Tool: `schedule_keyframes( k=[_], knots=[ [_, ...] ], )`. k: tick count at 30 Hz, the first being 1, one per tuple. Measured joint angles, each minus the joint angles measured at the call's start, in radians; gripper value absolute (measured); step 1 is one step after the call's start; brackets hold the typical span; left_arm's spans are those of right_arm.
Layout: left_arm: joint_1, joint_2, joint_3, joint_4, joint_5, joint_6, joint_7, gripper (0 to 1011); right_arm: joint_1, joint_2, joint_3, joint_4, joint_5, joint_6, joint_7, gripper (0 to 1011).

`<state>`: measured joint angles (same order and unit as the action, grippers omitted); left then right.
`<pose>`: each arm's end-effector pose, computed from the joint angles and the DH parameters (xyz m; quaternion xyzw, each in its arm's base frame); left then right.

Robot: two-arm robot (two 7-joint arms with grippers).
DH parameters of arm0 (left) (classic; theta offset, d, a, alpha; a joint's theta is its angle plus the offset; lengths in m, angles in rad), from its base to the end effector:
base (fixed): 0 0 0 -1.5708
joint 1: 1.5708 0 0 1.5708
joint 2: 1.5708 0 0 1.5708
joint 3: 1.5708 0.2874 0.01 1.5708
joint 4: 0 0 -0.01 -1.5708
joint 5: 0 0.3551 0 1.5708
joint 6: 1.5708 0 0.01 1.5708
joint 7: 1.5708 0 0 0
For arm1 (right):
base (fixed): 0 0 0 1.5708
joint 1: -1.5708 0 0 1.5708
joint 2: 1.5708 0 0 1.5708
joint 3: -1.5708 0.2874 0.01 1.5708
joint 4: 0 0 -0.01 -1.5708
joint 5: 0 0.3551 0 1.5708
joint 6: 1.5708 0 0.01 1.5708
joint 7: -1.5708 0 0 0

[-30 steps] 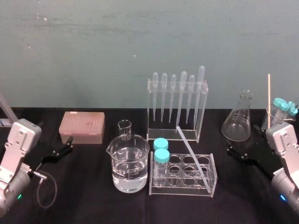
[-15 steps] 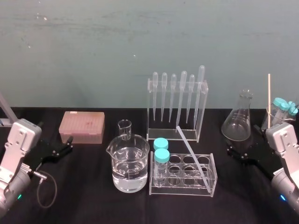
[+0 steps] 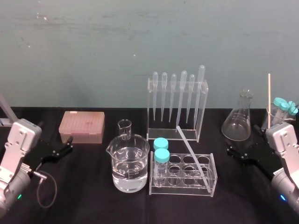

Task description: Pick up the stirring rod with one hand, then place it down.

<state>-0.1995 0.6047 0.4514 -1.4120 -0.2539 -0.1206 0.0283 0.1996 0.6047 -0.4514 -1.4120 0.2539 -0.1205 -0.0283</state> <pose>0.4014 0.0690 -0.3090 0.1415 -0.1325 0.5799 0.7913 0.4014 -0.0690 -0.3090 -0.1415 -0.1325 -0.5799 0.7913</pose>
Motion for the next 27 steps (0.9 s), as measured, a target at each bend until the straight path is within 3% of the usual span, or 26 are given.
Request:
schedule_keyframes(
  k=[23,27],
  knots=[
    [0.000,0.000,0.000,0.000,0.000,0.000,0.000,1000,0.000,0.000,0.000,0.000,0.000,0.000,0.000,1003],
    [0.000,0.000,0.000,0.000,0.000,0.000,0.000,1000,-0.006,-0.009,0.017,0.000,-0.013,-0.006,-0.017,1003]
  ],
)
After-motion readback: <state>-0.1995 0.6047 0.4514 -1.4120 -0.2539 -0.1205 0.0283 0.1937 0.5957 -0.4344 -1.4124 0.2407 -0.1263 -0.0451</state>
